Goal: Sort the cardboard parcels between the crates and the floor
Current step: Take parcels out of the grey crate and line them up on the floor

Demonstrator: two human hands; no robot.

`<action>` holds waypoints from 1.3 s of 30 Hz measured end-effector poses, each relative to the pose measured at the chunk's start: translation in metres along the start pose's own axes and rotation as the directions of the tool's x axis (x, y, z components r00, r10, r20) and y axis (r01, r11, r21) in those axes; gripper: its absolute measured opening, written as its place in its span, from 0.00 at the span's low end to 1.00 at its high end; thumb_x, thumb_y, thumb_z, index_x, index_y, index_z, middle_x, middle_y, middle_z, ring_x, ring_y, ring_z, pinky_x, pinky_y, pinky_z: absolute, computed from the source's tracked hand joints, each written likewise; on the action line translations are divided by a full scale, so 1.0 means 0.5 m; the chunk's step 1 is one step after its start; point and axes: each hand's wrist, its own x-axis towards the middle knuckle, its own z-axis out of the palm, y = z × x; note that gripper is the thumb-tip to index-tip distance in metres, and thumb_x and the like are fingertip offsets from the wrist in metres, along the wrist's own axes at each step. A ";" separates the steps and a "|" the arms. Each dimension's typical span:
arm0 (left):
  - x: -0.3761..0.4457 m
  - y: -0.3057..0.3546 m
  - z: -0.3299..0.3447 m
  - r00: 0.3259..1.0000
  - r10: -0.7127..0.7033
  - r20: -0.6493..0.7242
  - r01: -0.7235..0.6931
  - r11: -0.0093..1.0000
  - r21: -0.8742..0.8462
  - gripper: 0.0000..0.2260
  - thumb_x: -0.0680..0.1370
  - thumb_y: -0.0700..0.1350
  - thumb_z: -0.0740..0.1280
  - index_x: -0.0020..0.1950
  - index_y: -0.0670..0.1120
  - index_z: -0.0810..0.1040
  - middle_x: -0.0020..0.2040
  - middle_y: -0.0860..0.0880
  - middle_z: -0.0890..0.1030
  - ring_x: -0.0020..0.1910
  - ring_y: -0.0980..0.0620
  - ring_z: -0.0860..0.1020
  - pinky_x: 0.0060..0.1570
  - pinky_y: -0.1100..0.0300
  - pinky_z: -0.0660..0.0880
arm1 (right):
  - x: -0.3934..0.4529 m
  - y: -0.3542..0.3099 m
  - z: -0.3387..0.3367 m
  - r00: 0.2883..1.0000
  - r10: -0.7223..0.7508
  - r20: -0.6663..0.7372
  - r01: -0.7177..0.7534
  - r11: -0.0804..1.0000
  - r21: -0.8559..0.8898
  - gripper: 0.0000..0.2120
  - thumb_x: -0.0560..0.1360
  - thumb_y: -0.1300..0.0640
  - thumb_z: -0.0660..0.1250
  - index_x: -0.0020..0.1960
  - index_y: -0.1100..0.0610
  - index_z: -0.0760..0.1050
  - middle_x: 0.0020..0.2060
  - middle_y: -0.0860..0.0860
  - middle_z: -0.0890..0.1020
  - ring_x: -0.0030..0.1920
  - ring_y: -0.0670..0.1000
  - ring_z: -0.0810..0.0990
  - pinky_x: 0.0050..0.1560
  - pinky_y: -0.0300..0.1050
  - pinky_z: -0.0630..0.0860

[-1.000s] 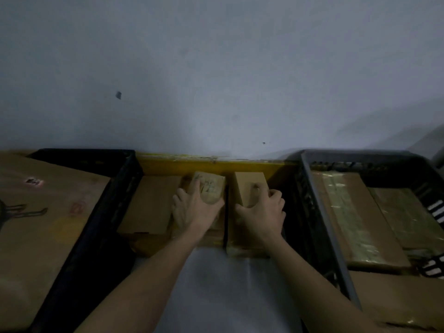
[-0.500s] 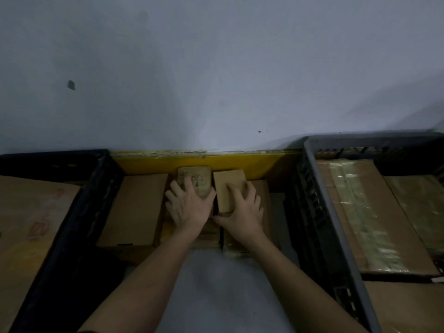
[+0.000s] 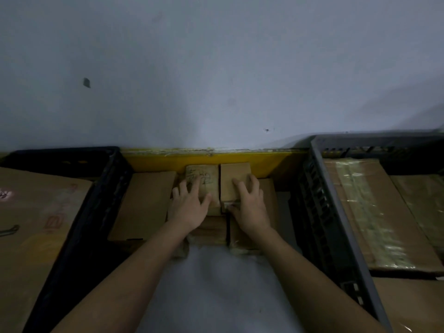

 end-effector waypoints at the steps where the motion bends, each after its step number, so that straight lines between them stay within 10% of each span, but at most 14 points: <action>1: -0.003 -0.003 -0.008 1.000 0.008 0.019 -0.008 1.000 0.000 0.30 0.82 0.64 0.50 0.81 0.56 0.48 0.81 0.46 0.50 0.79 0.41 0.50 0.73 0.42 0.57 | -0.001 0.000 -0.010 0.999 0.000 0.036 0.000 1.000 0.006 0.34 0.77 0.52 0.71 0.77 0.45 0.58 0.79 0.51 0.46 0.75 0.59 0.56 0.69 0.55 0.68; 11: -0.119 0.000 -0.127 0.977 0.211 0.020 -0.212 0.972 0.102 0.27 0.82 0.63 0.48 0.79 0.56 0.59 0.79 0.50 0.60 0.77 0.44 0.56 0.73 0.44 0.58 | -0.077 -0.053 -0.113 0.998 0.059 0.020 -0.058 0.996 -0.066 0.31 0.81 0.43 0.61 0.79 0.52 0.59 0.78 0.53 0.62 0.77 0.57 0.58 0.74 0.53 0.61; 26: -0.350 0.033 -0.339 0.905 0.420 -0.071 -0.414 0.906 0.086 0.30 0.80 0.69 0.49 0.74 0.55 0.70 0.73 0.50 0.72 0.72 0.43 0.67 0.68 0.45 0.69 | -0.319 -0.223 -0.325 0.996 -0.009 -0.087 -0.016 0.961 -0.276 0.23 0.81 0.43 0.58 0.70 0.53 0.73 0.63 0.54 0.79 0.62 0.57 0.76 0.57 0.54 0.78; 39: -0.498 0.182 -0.319 0.794 0.600 -0.103 -0.594 0.800 0.083 0.29 0.79 0.69 0.51 0.75 0.55 0.68 0.71 0.48 0.73 0.70 0.43 0.68 0.65 0.45 0.70 | -0.502 -0.140 -0.461 0.974 0.067 -0.217 -0.112 0.972 -0.205 0.23 0.81 0.42 0.58 0.70 0.51 0.74 0.65 0.52 0.79 0.63 0.56 0.77 0.62 0.53 0.75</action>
